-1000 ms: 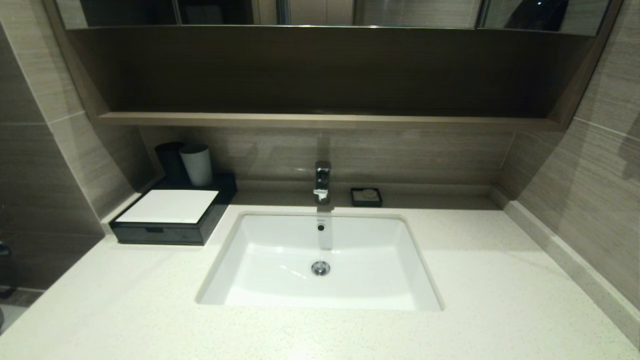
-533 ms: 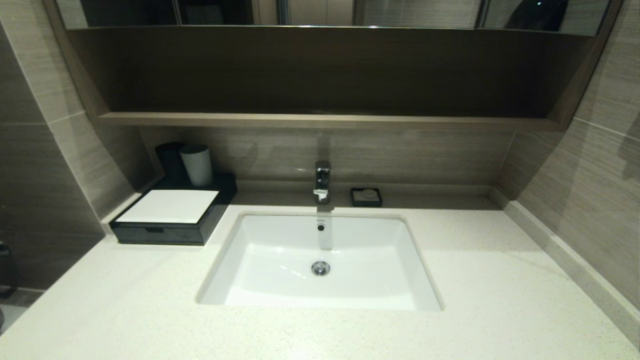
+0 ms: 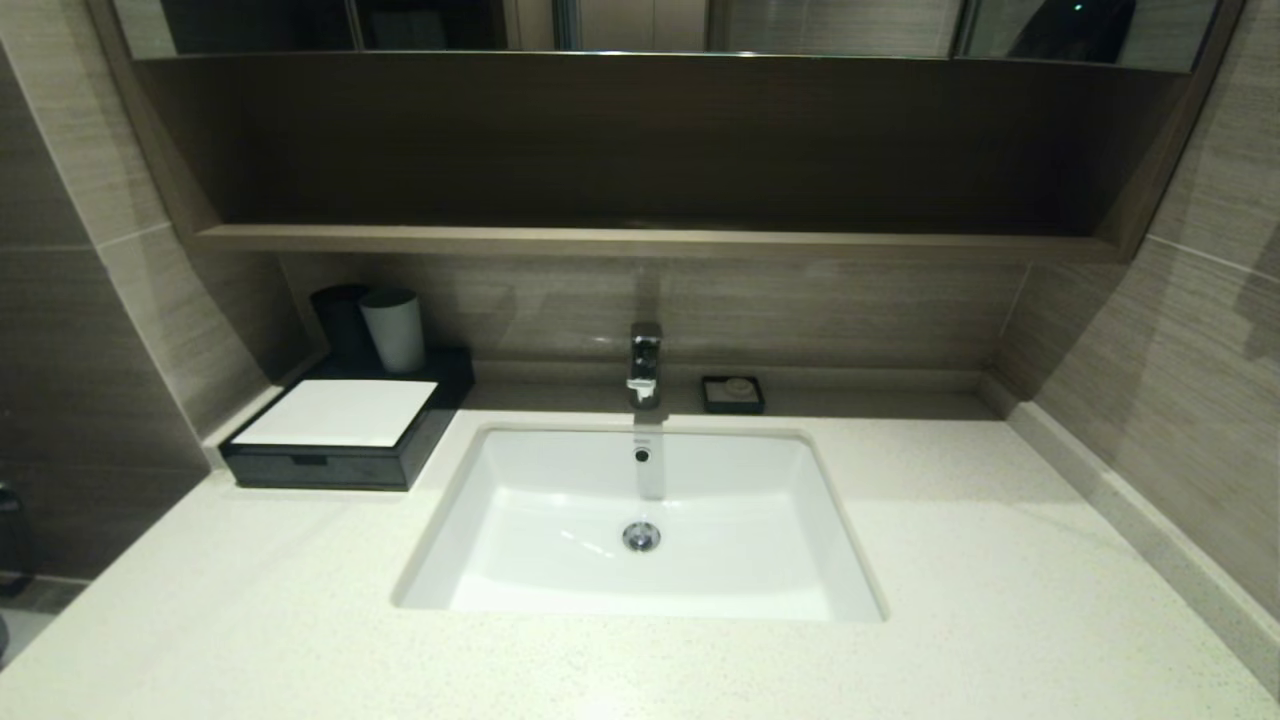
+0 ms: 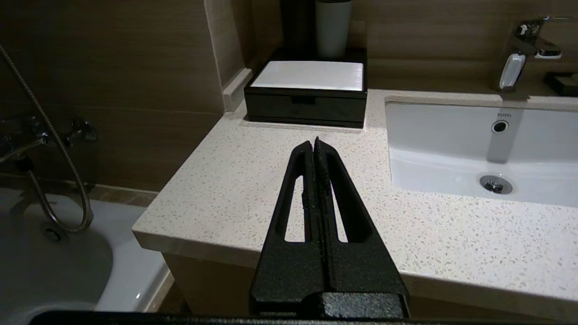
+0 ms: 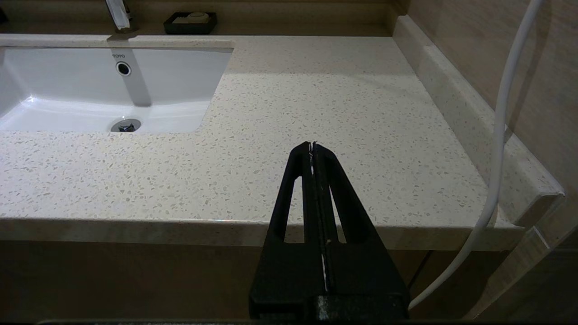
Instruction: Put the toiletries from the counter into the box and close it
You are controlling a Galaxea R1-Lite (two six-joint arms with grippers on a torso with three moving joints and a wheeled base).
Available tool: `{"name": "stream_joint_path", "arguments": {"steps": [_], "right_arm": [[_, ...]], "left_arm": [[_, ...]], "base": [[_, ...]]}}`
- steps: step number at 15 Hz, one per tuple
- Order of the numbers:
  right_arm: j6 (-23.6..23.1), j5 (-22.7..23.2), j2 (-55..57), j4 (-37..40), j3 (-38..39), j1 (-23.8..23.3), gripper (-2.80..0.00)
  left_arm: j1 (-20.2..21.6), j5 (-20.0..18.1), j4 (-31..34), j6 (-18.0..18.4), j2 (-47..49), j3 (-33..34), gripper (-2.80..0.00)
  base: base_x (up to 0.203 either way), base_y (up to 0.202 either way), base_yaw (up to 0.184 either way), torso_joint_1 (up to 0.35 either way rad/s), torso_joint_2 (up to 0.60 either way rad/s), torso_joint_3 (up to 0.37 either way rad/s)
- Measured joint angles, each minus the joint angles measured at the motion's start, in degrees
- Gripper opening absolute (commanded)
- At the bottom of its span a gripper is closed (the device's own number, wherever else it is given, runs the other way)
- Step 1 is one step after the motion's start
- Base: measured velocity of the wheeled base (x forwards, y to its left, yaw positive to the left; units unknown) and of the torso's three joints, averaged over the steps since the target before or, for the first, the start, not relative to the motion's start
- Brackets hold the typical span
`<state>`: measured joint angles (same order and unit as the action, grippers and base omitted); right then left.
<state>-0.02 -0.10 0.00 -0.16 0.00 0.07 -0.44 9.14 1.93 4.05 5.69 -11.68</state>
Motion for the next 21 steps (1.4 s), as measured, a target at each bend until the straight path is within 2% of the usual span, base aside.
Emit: {"name": "stream_joint_path", "arguments": {"steps": [10,13,16,21], "right_arm": [[0.02,0.02,0.00,0.00,0.00,0.00,-2.80],[0.00,0.00,0.00,0.01,0.00,0.00,-2.80],[0.01,0.01,0.00,0.00,0.00,0.00,-2.80],[0.02,-0.01,0.00,0.00,0.00,0.00,-2.80]], "left_arm": [[0.00,-1.82,-2.62,2.10,-5.55,4.77,-2.80],[0.00,-4.30,-4.67,3.65,-5.59,7.47,-2.80],[0.02,-4.93,-5.50,3.63,-5.59,9.64,-2.80],[0.00,-8.56,-5.21,3.56,-5.59,9.99,-2.80]], "base": [[0.000,0.000,0.000,0.000,0.00,0.000],[0.000,0.000,0.000,0.000,0.00,0.000],[0.000,0.000,0.000,0.000,0.00,0.000],[0.000,0.000,0.000,0.000,0.00,0.000]]}}
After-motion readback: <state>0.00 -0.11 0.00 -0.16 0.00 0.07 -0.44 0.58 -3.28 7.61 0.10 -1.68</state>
